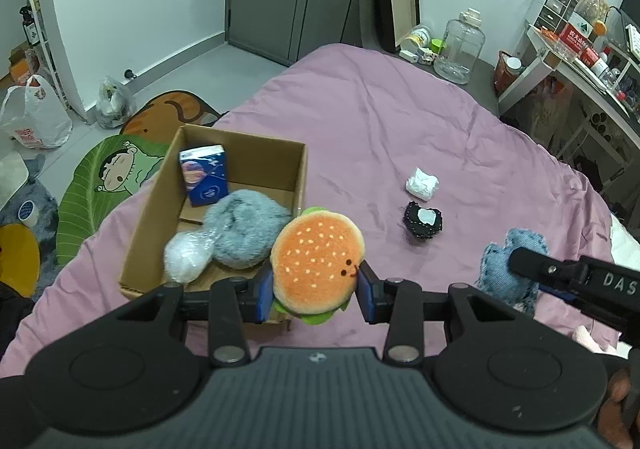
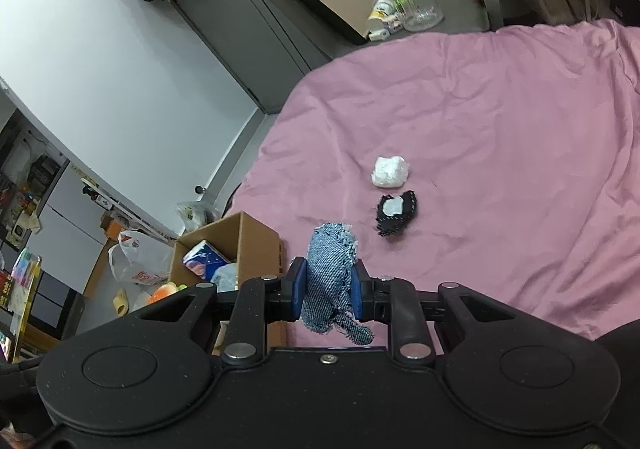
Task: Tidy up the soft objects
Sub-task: 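Carry the burger plush and denim patch with both grippers over the box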
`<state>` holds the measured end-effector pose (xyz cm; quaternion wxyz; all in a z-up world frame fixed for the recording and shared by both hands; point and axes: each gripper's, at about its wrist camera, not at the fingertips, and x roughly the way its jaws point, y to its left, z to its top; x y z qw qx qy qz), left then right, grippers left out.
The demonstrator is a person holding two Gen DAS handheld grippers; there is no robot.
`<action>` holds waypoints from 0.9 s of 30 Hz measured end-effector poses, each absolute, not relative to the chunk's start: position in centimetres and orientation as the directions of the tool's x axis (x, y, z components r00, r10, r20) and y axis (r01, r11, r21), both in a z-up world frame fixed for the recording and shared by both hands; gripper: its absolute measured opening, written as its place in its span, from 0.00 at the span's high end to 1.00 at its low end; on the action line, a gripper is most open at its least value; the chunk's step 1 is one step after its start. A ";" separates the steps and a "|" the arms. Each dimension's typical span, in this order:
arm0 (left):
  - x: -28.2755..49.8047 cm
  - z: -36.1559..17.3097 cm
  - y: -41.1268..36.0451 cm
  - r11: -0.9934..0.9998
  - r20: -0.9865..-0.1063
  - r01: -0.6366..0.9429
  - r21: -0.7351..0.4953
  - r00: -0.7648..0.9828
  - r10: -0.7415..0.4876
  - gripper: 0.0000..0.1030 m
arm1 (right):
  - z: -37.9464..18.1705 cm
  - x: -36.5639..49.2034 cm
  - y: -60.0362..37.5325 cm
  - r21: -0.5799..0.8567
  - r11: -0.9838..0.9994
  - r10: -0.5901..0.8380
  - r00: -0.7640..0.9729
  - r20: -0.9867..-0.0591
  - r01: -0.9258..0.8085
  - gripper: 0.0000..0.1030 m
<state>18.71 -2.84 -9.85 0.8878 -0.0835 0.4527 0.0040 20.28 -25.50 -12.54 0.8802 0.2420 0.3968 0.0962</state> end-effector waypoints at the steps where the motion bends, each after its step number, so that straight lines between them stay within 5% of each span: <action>1: 18.6 -9.7 -2.6 0.986 -0.803 -0.080 -0.143 0.592 -0.069 0.61 | -12.3 20.1 -25.4 0.501 0.865 0.360 0.670 -0.649 0.021 0.78; 27: 15.6 -6.6 2.4 0.984 -0.763 -0.097 -0.146 0.644 -0.050 0.61 | -8.6 17.4 -20.4 0.478 0.875 0.391 0.689 -0.611 -0.073 0.78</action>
